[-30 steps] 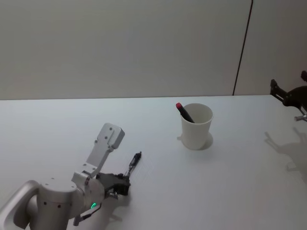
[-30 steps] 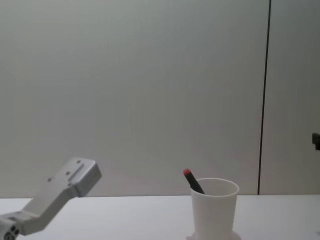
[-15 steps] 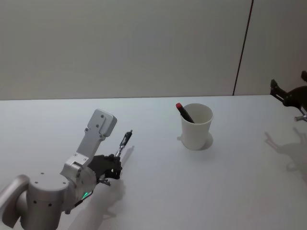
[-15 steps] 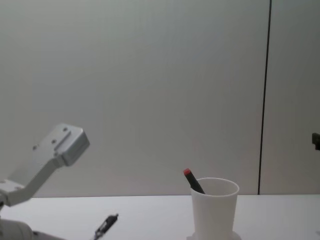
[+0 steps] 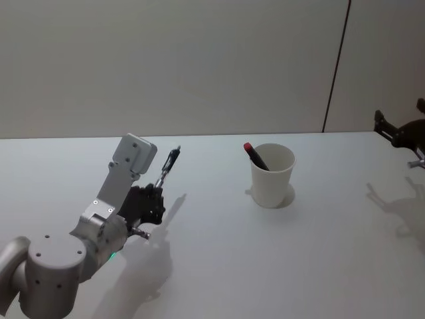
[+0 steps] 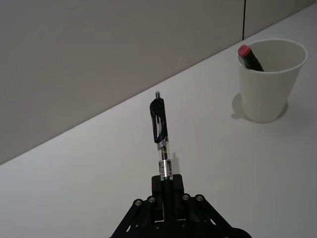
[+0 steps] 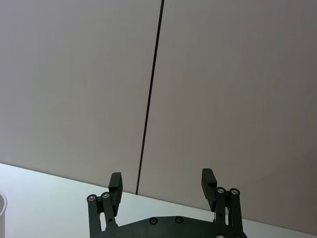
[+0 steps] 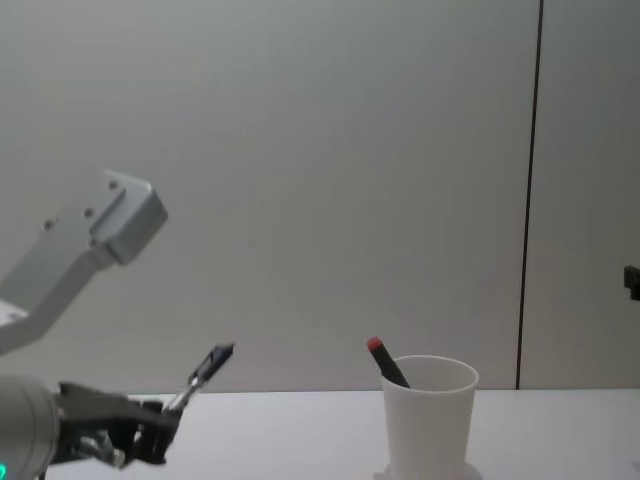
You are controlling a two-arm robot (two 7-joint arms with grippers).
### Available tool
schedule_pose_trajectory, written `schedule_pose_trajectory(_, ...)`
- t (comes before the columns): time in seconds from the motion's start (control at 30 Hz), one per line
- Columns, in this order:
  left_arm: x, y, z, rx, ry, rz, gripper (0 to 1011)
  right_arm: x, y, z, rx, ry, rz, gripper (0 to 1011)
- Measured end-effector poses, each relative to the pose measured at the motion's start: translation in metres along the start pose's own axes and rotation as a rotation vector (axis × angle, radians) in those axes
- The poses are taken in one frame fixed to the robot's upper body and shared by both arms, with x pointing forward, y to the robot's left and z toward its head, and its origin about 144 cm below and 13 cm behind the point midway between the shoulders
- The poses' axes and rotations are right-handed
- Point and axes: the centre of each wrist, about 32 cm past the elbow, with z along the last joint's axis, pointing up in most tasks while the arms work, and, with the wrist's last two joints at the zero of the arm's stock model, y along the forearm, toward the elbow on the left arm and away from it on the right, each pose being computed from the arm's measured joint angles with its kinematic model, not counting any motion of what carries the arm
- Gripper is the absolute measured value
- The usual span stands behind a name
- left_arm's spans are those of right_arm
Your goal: Place the pen into the pen holder.
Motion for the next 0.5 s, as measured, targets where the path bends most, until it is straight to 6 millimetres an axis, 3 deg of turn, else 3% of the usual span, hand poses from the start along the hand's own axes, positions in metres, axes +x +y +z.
schedule_pose_trajectory(0.5, 0.0058, 0.0047, 0.0090, -0.232, -0.085, -0.059, 136, 0.0000, 0.0000, 0.0000, 0.000, 0.000, 0.000, 1002)
